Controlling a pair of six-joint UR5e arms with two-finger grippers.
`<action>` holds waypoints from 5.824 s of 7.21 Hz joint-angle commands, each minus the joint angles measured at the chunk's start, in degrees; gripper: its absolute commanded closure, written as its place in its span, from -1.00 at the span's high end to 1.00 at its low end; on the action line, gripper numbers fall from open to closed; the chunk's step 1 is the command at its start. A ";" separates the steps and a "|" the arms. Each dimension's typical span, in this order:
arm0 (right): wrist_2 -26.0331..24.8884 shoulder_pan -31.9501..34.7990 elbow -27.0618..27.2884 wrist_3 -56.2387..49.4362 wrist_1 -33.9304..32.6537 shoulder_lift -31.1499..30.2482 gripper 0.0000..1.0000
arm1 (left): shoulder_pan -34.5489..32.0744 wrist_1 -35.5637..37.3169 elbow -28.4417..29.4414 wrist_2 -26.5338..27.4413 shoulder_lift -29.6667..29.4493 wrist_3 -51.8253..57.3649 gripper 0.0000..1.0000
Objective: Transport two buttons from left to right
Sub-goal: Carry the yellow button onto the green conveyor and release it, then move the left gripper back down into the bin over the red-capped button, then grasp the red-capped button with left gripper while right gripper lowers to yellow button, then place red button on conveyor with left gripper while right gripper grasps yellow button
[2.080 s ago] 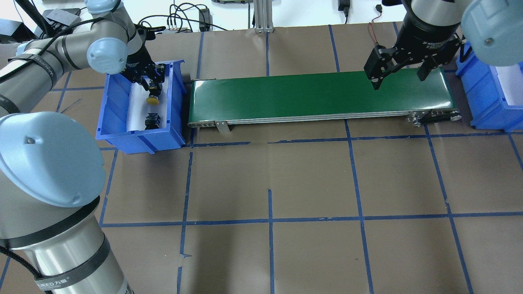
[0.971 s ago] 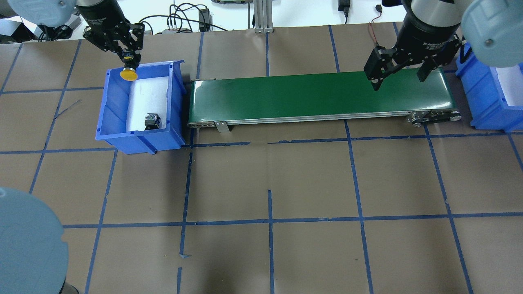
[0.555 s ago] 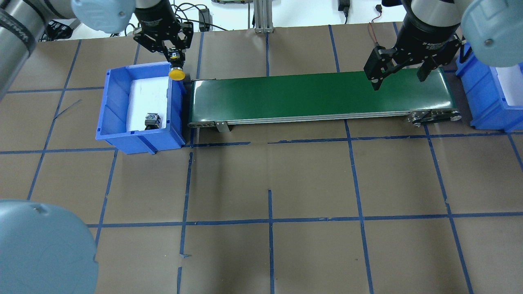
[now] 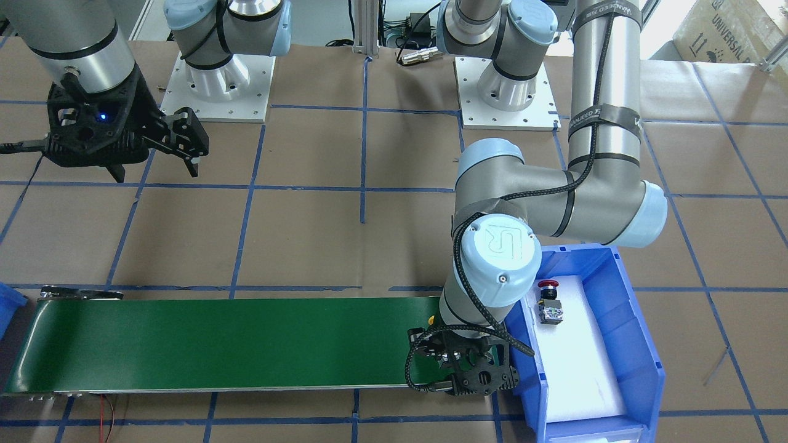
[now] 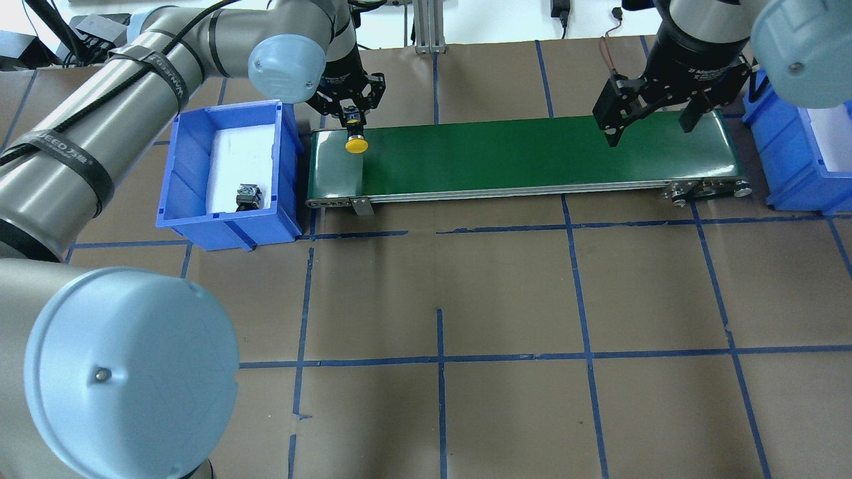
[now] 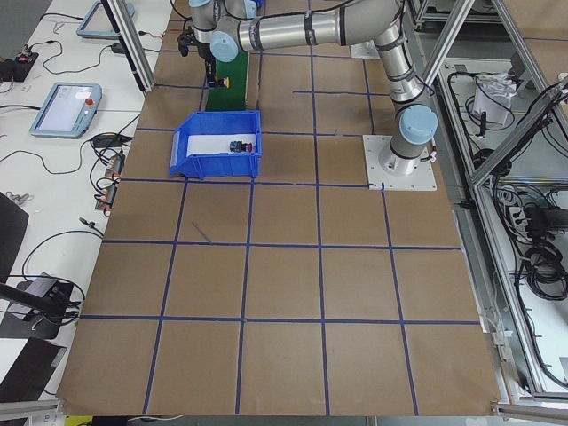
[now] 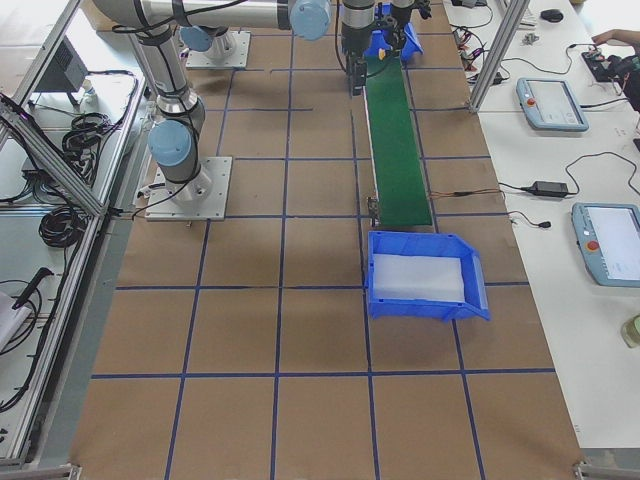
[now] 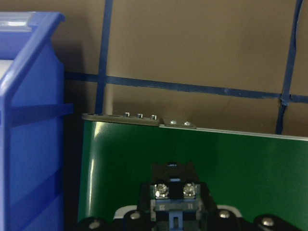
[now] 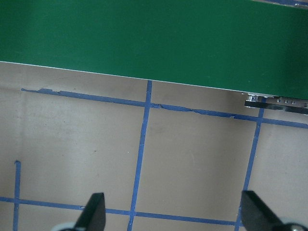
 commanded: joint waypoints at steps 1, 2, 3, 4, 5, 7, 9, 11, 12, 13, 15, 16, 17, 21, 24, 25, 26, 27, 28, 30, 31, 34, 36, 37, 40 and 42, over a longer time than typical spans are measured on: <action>0.00 0.00 0.00 0.00 0.00 0.00 1.00 | -0.26 0.00 -0.64 0.21 -0.43 -0.34 0.76; 0.00 0.00 0.00 0.00 0.09 0.00 1.00 | -0.26 -0.78 -0.91 0.30 0.18 -0.34 1.00; 0.00 0.00 0.00 0.00 0.00 0.00 1.00 | 0.18 -2.01 0.31 0.47 0.97 0.36 1.00; 0.00 0.00 0.00 0.09 0.00 0.00 1.00 | 1.22 -4.37 0.93 2.65 3.33 2.62 1.00; 0.00 0.00 0.00 0.00 0.00 0.00 1.00 | 3.41 -7.26 0.68 3.11 6.31 7.26 1.00; 0.00 0.00 0.00 0.00 0.00 0.00 1.00 | 13.14 -7.47 -0.29 1.97 8.09 18.92 1.00; 0.00 0.00 0.00 0.09 0.00 0.00 1.00 | 18.62 -7.47 -1.77 -1.10 8.27 26.87 1.00; 0.70 0.00 0.00 1.05 0.09 0.00 1.00 | 19.43 -3.89 -9.83 -0.76 11.50 29.46 0.97; 1.05 0.00 0.09 4.01 0.17 0.00 0.99 | 19.60 -0.47 -14.49 -0.58 13.27 29.45 0.96; 2.88 0.00 0.00 5.78 0.18 -0.09 0.99 | 19.43 2.96 -17.40 -0.41 13.46 29.28 0.92; 3.08 0.09 0.00 5.80 0.79 -0.26 1.00 | 19.34 4.13 -19.88 -0.58 13.29 27.44 0.81; 3.08 0.09 0.00 5.37 0.88 -0.18 1.00 | 19.34 5.27 -20.33 -0.67 12.85 27.43 0.75; 3.08 0.09 0.00 5.27 0.88 -0.09 1.00 | 19.34 5.36 -20.33 -0.58 12.24 27.26 0.50; 2.90 0.70 0.09 5.19 0.70 0.26 1.00 | 19.25 9.31 -25.42 -0.41 11.18 24.71 0.48; 2.99 1.05 2.19 5.27 -0.70 0.35 1.00 | 19.25 9.67 -25.52 -0.49 9.77 24.62 0.48; 2.99 1.14 2.20 5.45 -0.79 0.44 1.00 | 19.16 9.58 -25.61 -0.41 9.68 24.53 0.48; 3.08 1.49 2.20 5.45 -2.44 1.57 1.00 | 19.16 9.41 -25.61 -0.41 9.59 24.53 0.48; 3.08 3.06 2.11 5.71 -5.16 2.89 1.00 | 19.16 9.49 -25.61 -0.41 9.16 24.53 0.48; 2.99 4.81 2.11 6.50 -8.84 4.73 0.99 | 19.25 9.58 -25.61 -0.49 8.63 24.62 0.47; 2.99 7.20 1.93 11.15 -13.69 7.98 1.00 | 19.25 9.67 -25.52 -0.41 8.54 24.62 -0.23; 3.08 7.38 1.50 11.42 -15.54 9.39 1.00 | 19.16 9.67 -25.26 -0.32 8.45 24.62 -0.47; 3.08 10.54 1.14 18.00 -21.86 14.13 1.00 | 18.64 6.88 -22.19 1.97 10.37 24.53 -0.57; 3.95 12.03 -0.86 21.26 -24.77 18.17 1.00 | 18.64 1.60 -20.42 1.97 13.18 24.53 -0.57; 3.95 13.00 -4.45 21.27 -24.87 21.32 1.00 | 18.64 -1.29 -19.20 1.97 15.46 24.53 -0.57; 2.73 16.87 -13.86 21.36 -24.87 30.47 1.00 | 16.98 -18.66 -8.34 1.18 21.28 22.18 -0.57; 2.64 17.05 -17.04 21.27 -24.70 33.47 1.00 | 9.54 -20.65 -2.42 0.91 21.02 14.74 -0.57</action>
